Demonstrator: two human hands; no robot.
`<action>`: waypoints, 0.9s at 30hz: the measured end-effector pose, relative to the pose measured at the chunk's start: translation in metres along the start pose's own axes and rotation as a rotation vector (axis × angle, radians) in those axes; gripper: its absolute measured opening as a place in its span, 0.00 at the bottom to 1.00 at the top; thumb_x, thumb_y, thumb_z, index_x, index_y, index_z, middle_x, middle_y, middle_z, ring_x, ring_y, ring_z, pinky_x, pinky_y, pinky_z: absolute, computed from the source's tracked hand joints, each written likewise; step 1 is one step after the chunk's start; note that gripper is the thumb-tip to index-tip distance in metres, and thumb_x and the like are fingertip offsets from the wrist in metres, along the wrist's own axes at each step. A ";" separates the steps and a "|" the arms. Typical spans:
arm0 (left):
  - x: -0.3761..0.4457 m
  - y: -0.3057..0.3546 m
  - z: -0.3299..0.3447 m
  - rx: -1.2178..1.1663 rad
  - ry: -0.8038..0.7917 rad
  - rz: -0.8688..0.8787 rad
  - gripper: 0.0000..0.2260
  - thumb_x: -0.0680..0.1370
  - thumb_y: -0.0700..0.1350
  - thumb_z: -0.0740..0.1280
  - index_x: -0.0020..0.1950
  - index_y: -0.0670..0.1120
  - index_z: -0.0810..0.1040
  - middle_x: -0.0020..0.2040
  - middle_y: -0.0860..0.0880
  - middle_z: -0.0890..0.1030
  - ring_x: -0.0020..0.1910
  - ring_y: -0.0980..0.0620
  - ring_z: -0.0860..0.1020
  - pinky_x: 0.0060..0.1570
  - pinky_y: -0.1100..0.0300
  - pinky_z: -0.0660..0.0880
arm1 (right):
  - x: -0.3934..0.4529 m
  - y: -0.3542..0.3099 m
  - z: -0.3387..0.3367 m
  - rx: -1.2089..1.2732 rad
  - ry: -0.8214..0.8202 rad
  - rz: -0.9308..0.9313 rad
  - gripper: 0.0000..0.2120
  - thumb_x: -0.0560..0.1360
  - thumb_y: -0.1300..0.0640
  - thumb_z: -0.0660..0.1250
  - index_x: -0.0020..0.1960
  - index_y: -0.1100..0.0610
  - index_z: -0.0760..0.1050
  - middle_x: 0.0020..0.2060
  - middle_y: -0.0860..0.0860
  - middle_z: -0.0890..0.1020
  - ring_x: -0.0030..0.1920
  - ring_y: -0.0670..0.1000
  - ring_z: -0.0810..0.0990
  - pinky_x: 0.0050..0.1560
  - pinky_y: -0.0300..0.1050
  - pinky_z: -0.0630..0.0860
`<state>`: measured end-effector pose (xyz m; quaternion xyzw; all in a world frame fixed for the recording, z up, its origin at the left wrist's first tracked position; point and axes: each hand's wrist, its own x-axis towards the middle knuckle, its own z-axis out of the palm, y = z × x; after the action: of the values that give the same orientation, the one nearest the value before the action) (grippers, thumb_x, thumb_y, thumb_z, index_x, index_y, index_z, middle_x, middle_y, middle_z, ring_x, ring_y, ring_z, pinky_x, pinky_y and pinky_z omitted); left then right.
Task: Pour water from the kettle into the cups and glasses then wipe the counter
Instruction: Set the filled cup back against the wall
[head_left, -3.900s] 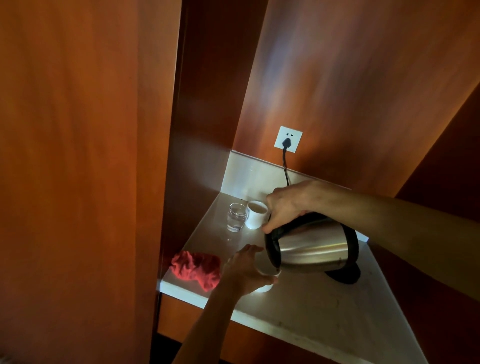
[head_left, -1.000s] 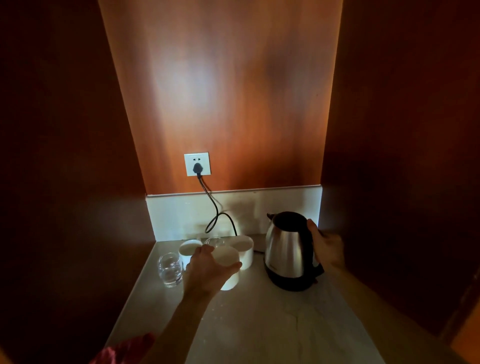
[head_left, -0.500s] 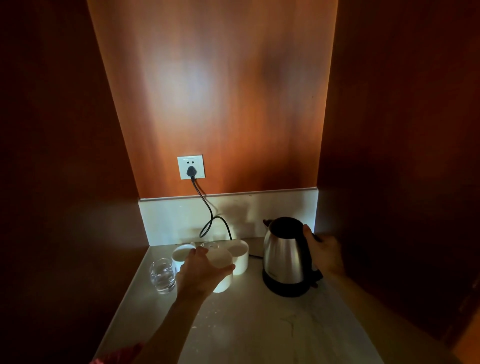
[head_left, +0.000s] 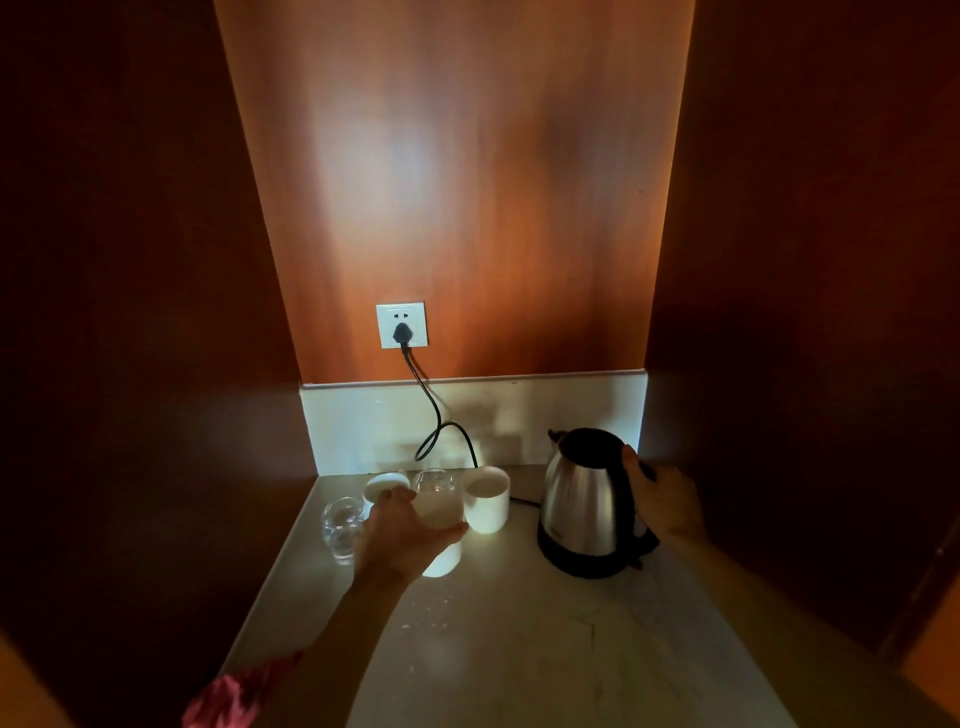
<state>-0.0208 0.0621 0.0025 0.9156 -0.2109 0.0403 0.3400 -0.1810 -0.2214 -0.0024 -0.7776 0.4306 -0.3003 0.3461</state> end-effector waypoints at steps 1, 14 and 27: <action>-0.002 -0.002 -0.003 0.013 0.001 0.001 0.37 0.52 0.72 0.70 0.53 0.50 0.77 0.46 0.54 0.80 0.44 0.53 0.80 0.46 0.54 0.79 | 0.000 -0.003 -0.002 -0.053 -0.004 -0.036 0.29 0.80 0.33 0.56 0.42 0.58 0.76 0.38 0.56 0.81 0.40 0.56 0.81 0.43 0.50 0.78; -0.034 -0.037 -0.071 0.107 -0.009 -0.109 0.29 0.59 0.66 0.73 0.55 0.53 0.80 0.50 0.51 0.83 0.50 0.50 0.82 0.46 0.62 0.76 | -0.087 -0.089 0.067 -0.385 -0.535 -0.463 0.05 0.75 0.49 0.66 0.41 0.45 0.73 0.48 0.40 0.80 0.51 0.47 0.81 0.52 0.44 0.78; 0.000 -0.131 -0.090 0.090 0.046 -0.346 0.36 0.59 0.65 0.77 0.62 0.48 0.78 0.55 0.46 0.81 0.54 0.45 0.81 0.53 0.56 0.78 | -0.233 -0.116 0.202 -0.287 -0.839 -0.842 0.17 0.79 0.47 0.65 0.67 0.50 0.76 0.62 0.51 0.78 0.62 0.52 0.78 0.62 0.44 0.73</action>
<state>0.0396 0.2089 -0.0083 0.9514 -0.0402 0.0116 0.3052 -0.0774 0.0851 -0.0670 -0.9718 -0.0505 -0.0182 0.2296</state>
